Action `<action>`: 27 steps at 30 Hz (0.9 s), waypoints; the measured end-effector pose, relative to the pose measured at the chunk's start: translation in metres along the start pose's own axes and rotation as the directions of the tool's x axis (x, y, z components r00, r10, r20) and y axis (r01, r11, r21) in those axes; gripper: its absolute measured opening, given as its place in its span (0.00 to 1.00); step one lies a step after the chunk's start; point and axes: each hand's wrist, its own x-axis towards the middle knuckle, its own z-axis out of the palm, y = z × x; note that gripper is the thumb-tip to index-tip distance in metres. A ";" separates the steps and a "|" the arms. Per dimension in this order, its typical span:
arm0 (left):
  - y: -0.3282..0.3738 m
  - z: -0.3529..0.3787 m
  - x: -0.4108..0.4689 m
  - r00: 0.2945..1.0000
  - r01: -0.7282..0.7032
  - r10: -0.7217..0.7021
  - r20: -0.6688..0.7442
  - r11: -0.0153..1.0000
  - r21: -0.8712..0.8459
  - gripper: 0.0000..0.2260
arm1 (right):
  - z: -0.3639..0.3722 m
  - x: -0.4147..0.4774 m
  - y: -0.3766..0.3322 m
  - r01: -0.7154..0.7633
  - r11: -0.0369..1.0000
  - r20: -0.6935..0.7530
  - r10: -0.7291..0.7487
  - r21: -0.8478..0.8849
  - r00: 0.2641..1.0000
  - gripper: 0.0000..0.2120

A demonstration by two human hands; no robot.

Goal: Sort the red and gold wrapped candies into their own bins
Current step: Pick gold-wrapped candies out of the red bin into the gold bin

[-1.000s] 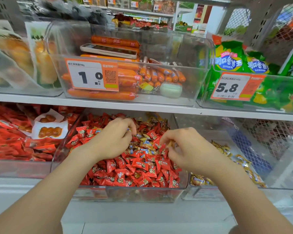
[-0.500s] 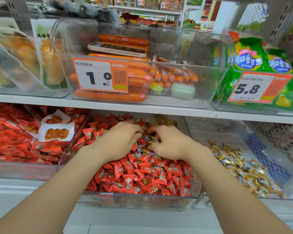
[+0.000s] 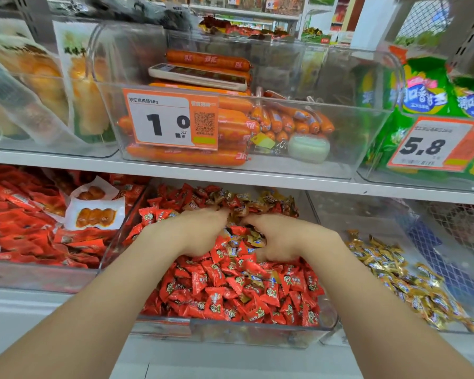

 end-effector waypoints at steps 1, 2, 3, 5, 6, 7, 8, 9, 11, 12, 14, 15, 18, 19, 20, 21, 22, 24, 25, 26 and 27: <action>0.000 0.000 0.001 1.000 -0.010 0.010 0.020 1.000 -0.013 0.18 | 0.001 -0.001 -0.001 0.004 1.000 -0.017 -0.004 -0.006 1.000 0.39; 0.000 -0.001 0.001 0.999 -0.027 0.028 0.033 0.999 -0.026 0.18 | 0.003 -0.001 -0.001 0.018 1.000 -0.042 -0.018 -0.007 0.999 0.35; 0.001 -0.003 0.000 0.998 -0.050 0.052 0.036 0.998 -0.046 0.19 | 0.004 -0.002 -0.001 0.024 1.000 -0.068 -0.024 -0.001 0.997 0.32; 0.003 -0.007 -0.006 0.993 -0.109 0.113 0.020 0.987 -0.120 0.21 | 0.007 -0.004 0.001 0.029 0.999 -0.115 -0.025 0.036 0.993 0.28; 0.003 -0.009 -0.010 0.990 -0.134 0.138 0.014 0.979 -0.153 0.22 | 0.006 -0.007 0.001 0.034 0.998 -0.134 -0.027 0.054 0.991 0.27; 0.004 -0.011 -0.014 0.988 -0.148 0.153 0.014 0.973 -0.177 0.22 | 0.006 -0.009 0.001 0.042 0.997 -0.157 -0.031 0.071 0.987 0.25; 0.004 -0.011 -0.017 0.987 -0.158 0.163 0.008 0.968 -0.193 0.21 | 0.005 -0.011 -0.001 0.058 0.994 -0.188 -0.040 0.091 0.981 0.22; 0.006 -0.011 -0.020 0.986 -0.161 0.166 0.003 0.965 -0.208 0.19 | 0.004 -0.015 -0.004 0.079 0.989 -0.228 -0.050 0.122 0.972 0.17; 0.010 -0.010 -0.025 0.985 -0.172 0.168 -0.035 0.955 -0.240 0.17 | 0.001 -0.023 -0.009 0.131 0.974 -0.315 -0.067 0.186 0.947 0.11; 0.011 -0.009 -0.028 0.983 -0.180 0.167 -0.073 0.949 -0.260 0.16 | -0.001 -0.027 -0.011 0.155 0.965 -0.341 -0.076 0.212 0.937 0.09; 0.012 -0.009 -0.034 0.976 -0.194 0.153 -0.152 0.933 -0.304 0.13 | -0.004 -0.036 -0.012 0.198 0.933 -0.370 -0.077 0.301 0.926 0.09; 0.012 -0.010 -0.038 0.973 -0.193 0.140 -0.184 0.929 -0.317 0.12 | -0.004 -0.039 -0.011 0.209 0.905 -0.377 -0.059 0.370 0.924 0.09; 0.008 -0.011 -0.048 0.963 -0.158 0.061 -0.262 0.916 -0.368 0.08 | -0.006 -0.049 -0.010 0.208 0.808 -0.365 0.009 0.551 0.931 0.11; 0.007 -0.011 -0.051 0.959 -0.156 0.041 -0.279 0.902 -0.403 0.08 | -0.007 -0.052 -0.010 0.207 0.777 -0.362 0.029 0.595 0.932 0.11; 0.006 -0.012 -0.054 0.954 -0.162 0.027 -0.299 0.886 -0.435 0.07 | -0.007 -0.054 -0.011 0.207 0.744 -0.361 0.048 0.635 0.931 0.10; 0.005 -0.013 -0.057 0.945 -0.177 0.023 -0.326 0.874 -0.452 0.07 | -0.008 -0.057 -0.012 0.206 0.710 -0.359 0.069 0.673 0.931 0.09; 0.006 -0.013 -0.060 0.937 -0.191 0.017 -0.350 0.861 -0.471 0.06 | -0.008 -0.059 -0.013 0.200 0.677 -0.352 0.094 0.708 0.931 0.08; 0.009 -0.016 -0.065 0.922 -0.210 -0.002 -0.388 0.838 -0.503 0.04 | -0.008 -0.063 -0.015 0.182 0.606 -0.329 0.140 0.775 0.934 0.08; 0.011 -0.018 -0.067 0.917 -0.211 -0.014 -0.398 0.831 -0.515 0.04 | -0.008 -0.064 -0.016 0.173 0.570 -0.317 0.163 0.803 0.934 0.08; 0.013 -0.019 -0.069 0.916 -0.202 -0.030 -0.400 0.826 -0.526 0.05 | -0.008 -0.066 -0.017 0.165 0.534 -0.309 0.190 0.829 0.932 0.08; 0.016 -0.020 -0.070 0.916 -0.188 -0.052 -0.398 0.821 -0.540 0.06 | -0.008 -0.068 -0.017 0.160 0.495 -0.302 0.220 0.854 0.928 0.08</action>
